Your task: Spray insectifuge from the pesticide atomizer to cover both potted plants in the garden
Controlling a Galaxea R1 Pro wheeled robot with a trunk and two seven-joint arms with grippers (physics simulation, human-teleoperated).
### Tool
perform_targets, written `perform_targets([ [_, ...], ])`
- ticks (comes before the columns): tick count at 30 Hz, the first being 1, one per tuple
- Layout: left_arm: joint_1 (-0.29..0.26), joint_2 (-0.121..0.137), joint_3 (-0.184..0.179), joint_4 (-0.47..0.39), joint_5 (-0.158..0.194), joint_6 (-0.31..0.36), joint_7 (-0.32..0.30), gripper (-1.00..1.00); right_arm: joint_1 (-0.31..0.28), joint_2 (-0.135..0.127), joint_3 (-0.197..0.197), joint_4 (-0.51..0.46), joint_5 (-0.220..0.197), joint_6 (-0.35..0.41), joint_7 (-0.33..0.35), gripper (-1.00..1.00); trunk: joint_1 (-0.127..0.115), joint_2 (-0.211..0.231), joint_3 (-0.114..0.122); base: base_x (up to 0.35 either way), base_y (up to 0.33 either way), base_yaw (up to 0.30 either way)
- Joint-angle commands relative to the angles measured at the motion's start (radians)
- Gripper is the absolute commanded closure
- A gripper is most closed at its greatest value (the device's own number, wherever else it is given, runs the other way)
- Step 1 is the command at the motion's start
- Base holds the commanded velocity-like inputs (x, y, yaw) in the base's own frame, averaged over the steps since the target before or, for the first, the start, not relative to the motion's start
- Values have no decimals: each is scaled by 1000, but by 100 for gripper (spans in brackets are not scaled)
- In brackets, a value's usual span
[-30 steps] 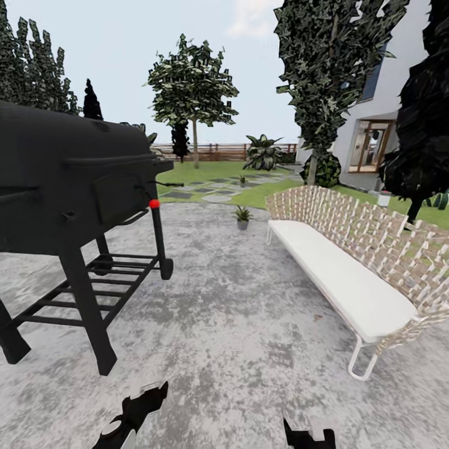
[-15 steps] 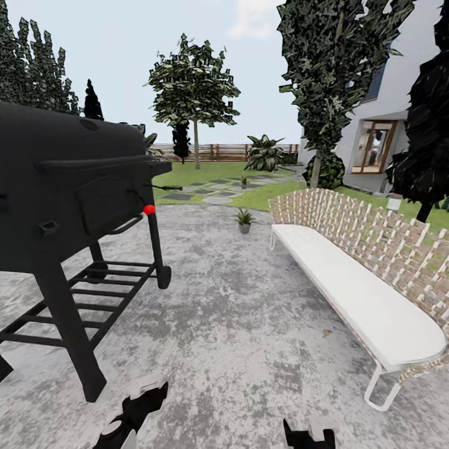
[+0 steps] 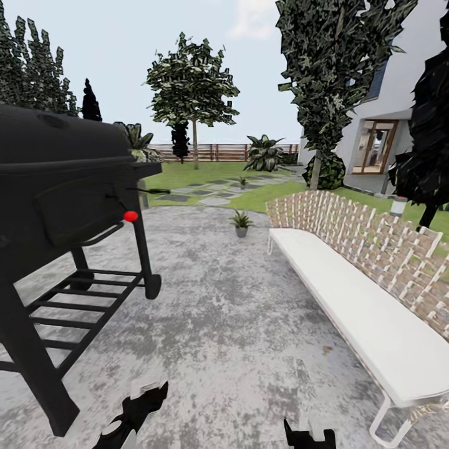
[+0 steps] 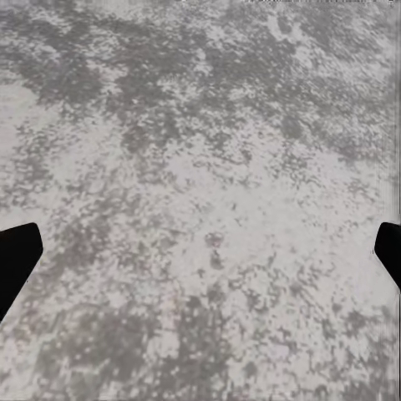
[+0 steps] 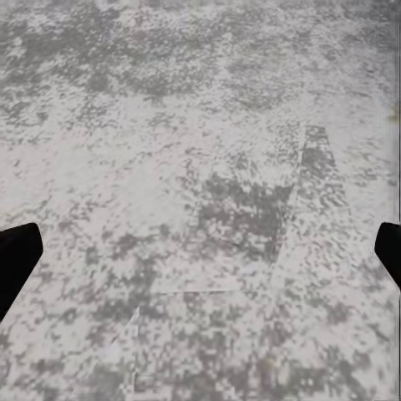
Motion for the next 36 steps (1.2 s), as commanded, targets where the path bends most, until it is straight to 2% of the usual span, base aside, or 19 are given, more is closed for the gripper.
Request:
perform_targets([
  [1,0,0,0,0,7,-2,0,-100,-1,-1,2,1,-2,-3,2,-100,0,0,-1,328,-162,0],
  [36,0,0,2,1,7,-2,-1,-100,-1,-2,10,0,4,-3,4,-100,0,0,-1,330,-18,0],
])
